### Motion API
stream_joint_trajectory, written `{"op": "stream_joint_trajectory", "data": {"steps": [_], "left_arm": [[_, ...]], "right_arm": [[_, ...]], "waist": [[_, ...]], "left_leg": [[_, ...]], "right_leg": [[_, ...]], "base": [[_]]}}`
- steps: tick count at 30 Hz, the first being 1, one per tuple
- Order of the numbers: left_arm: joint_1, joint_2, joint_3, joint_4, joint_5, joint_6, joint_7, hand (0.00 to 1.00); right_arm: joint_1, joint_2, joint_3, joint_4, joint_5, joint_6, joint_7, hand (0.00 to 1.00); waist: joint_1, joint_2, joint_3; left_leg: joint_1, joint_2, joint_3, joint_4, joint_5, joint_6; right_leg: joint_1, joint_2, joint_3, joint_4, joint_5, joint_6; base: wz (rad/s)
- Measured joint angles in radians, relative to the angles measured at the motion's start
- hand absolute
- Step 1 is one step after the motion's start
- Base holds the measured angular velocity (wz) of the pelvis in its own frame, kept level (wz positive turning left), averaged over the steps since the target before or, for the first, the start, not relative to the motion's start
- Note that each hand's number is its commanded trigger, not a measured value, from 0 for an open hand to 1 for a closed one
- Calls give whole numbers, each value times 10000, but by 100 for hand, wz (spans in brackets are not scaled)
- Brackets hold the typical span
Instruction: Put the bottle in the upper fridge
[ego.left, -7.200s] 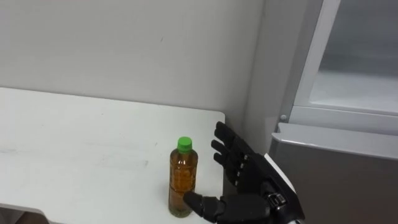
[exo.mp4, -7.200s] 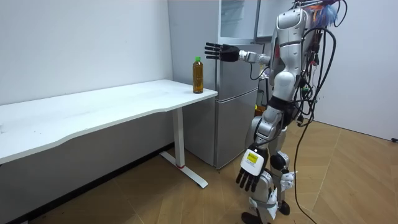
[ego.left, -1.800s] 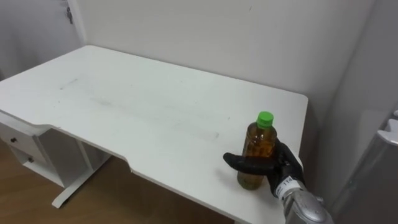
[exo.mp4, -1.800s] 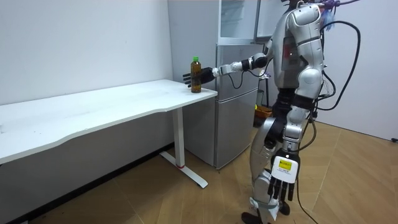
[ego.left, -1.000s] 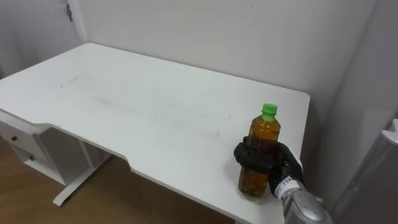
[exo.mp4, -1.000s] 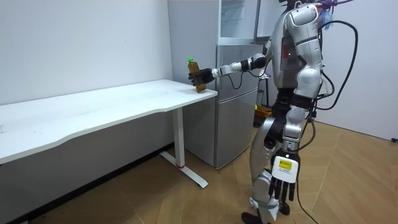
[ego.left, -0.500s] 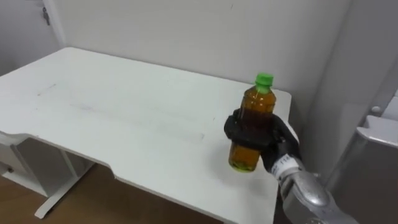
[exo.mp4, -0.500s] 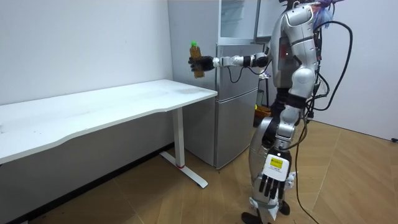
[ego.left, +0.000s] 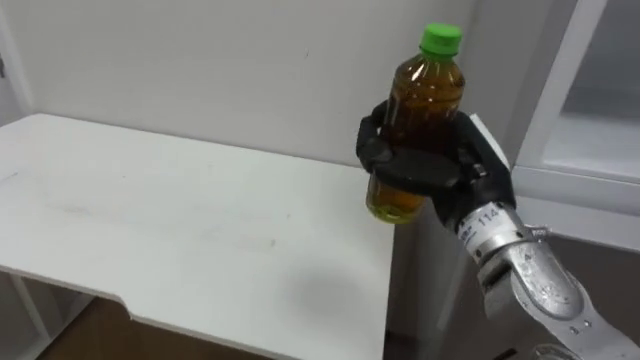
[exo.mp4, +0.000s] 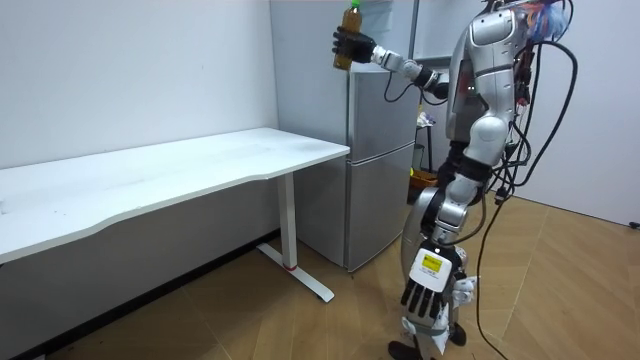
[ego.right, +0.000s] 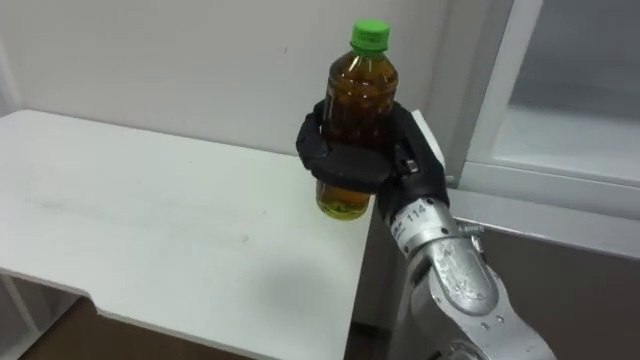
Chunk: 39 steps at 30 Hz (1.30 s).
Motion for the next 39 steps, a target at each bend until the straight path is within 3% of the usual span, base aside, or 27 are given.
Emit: {"op": "stream_joint_trajectory", "data": {"steps": [9, 15, 24, 31, 39], "left_arm": [[86, -135, 380, 22, 4, 41, 363, 0], [120, -128, 614, -1, 4, -39, 630, 0], [105, -110, 893, 34, -57, -154, 623, 0], [105, -103, 1084, 60, -256, -192, 631, 0], [130, -104, 1104, 112, -577, -220, 543, 0]], "right_arm": [[1, -22, -82, -1147, -816, 189, -53, 100], [0, -344, -651, -2334, -733, 208, -77, 100], [1, -521, -1660, -2846, 57, 206, -264, 100], [3, -1481, -1876, -2999, 73, 207, -240, 100], [436, -1507, -2689, -3064, 7, 229, -45, 100]], "waist": [[-81, 34, 14], [-169, 22, 7], [-712, -13, 21], [-1120, -25, 18], [-1477, -39, 19]], "left_leg": [[249, -12, 165, -226, 1, 0], [312, -8, 192, -310, 1, 0], [408, -4, 337, -352, -9, -6], [497, 21, 460, -388, -17, -20], [640, 57, 689, -471, -34, -36]], "right_leg": [[107, 12, 235, -9, 2, -1], [74, 18, 322, -13, 1, 1], [104, 32, 452, -13, -1, 3], [85, 72, 670, -5, 0, 1], [95, 96, 875, -3, 6, -7]], "base": [[-5], [0], [-4], [-8], [-8]]}}
